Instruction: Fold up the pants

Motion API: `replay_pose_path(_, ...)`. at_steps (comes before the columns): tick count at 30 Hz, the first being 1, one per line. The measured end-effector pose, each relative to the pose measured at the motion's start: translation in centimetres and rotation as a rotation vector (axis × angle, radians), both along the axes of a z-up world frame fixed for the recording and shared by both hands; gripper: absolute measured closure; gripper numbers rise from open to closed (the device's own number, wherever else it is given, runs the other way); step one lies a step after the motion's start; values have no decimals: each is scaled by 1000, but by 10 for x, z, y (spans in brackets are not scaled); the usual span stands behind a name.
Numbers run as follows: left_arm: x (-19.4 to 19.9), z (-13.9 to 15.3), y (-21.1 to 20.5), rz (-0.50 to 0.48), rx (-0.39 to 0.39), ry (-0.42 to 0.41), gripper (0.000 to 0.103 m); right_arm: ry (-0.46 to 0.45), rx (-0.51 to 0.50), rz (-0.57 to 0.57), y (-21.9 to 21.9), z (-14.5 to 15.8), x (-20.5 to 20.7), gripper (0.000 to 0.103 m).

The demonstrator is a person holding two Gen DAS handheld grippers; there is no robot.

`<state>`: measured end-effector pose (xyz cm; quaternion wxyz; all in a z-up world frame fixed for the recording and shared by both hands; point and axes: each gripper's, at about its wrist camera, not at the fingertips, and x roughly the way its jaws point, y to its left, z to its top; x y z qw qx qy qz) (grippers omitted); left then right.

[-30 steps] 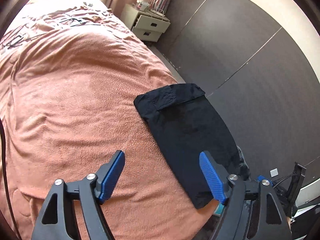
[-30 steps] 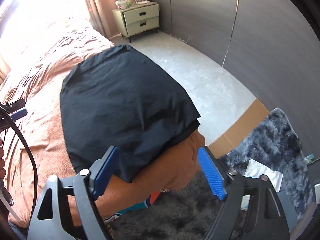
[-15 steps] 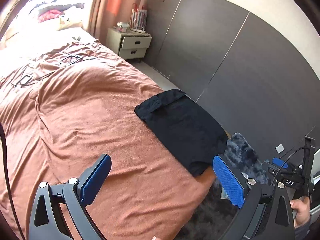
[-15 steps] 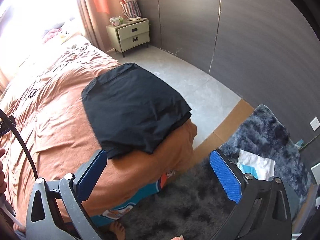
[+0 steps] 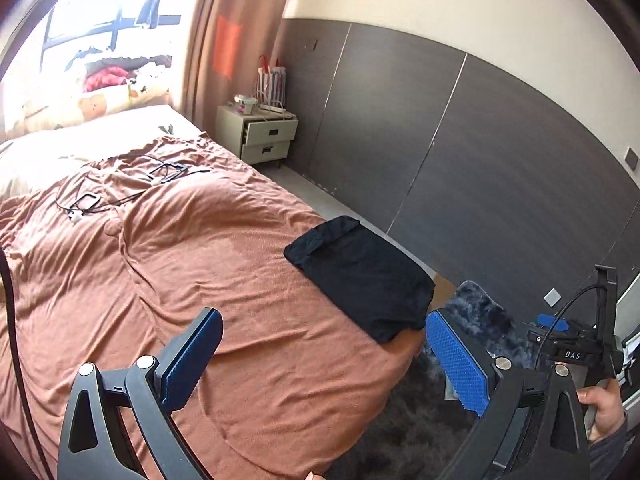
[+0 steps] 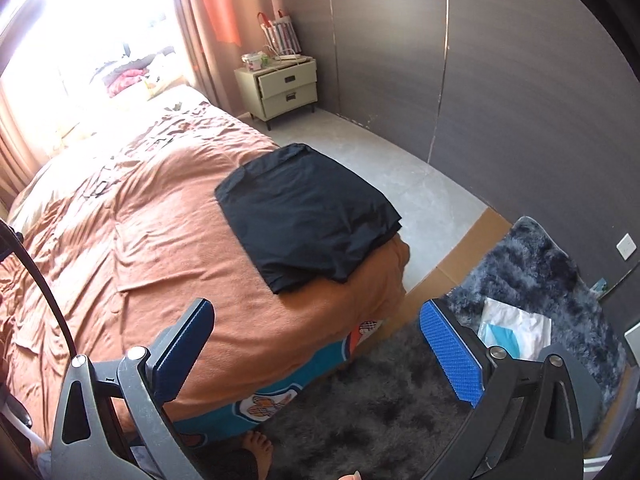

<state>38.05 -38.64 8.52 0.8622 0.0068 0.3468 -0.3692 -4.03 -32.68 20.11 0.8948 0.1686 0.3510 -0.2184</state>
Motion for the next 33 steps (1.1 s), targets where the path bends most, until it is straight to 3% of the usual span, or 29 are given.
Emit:
replay_pose_path(19,-104,43,107,66,-22,-156,0,-118,-94,73,95,35,-84,0)
replay_pose_path(33,-179,39,208,161,-43,-253,0,-194,-193,132,169,32,-140,0)
